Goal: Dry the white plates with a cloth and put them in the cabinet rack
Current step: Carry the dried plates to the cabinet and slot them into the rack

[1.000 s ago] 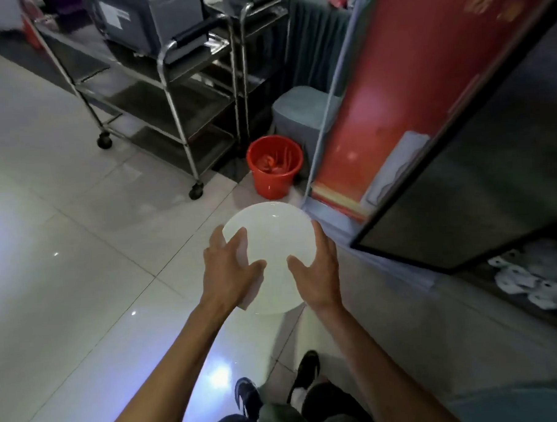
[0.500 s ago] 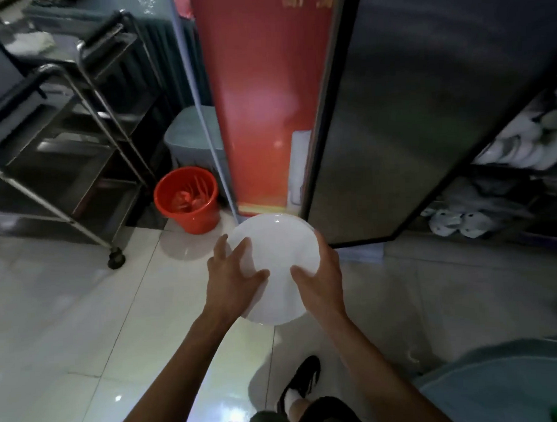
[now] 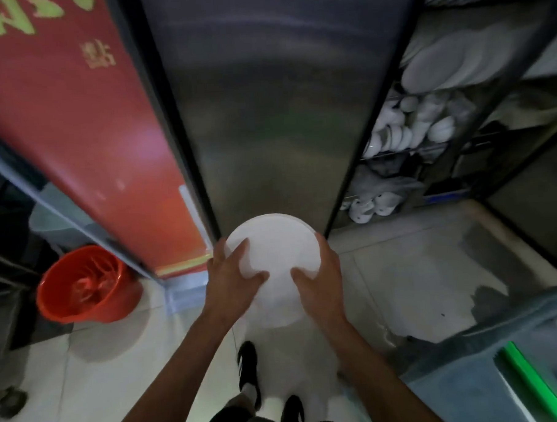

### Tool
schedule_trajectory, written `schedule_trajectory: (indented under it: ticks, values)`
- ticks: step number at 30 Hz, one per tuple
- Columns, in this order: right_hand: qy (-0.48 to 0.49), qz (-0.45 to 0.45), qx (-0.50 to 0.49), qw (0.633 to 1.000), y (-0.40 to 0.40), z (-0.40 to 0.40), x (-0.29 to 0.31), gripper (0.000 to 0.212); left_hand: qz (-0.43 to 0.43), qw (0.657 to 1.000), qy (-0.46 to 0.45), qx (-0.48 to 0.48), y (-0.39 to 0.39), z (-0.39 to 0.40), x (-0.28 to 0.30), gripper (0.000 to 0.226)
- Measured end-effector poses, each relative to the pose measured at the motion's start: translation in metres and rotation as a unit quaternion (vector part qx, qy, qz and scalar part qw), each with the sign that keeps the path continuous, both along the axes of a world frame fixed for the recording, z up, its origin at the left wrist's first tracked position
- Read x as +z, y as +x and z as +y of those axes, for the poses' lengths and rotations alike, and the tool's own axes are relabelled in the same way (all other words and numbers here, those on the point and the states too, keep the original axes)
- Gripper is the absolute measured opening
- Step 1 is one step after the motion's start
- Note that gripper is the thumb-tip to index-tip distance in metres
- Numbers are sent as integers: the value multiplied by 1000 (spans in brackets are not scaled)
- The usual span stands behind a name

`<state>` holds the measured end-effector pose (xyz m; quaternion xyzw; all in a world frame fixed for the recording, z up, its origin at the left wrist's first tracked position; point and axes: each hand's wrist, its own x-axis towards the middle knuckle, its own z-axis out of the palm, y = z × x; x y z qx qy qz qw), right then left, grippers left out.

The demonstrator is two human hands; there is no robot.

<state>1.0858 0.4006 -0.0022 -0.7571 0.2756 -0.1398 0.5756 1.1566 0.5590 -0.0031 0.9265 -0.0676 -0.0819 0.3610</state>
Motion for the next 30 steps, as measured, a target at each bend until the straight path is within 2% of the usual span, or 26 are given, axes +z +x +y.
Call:
schedule_trajectory:
  ticks: [7,12,20,30]
  values:
    - [-59,24,-115,991,51,-54,14,80,20,991,-47,-126,88,-77,-2,81]
    - [-56,31,-187,980,76,-83,21,80,24,978,-45,-204,136,-125,0,81]
    - [-43,36,-284,957,90,-145,15,81,23,955,-56,-291,173,-216,-9,80]
    - [-20,29,-348,937,104,-282,15,83,6,936,-36,-351,196,-373,-1,79]
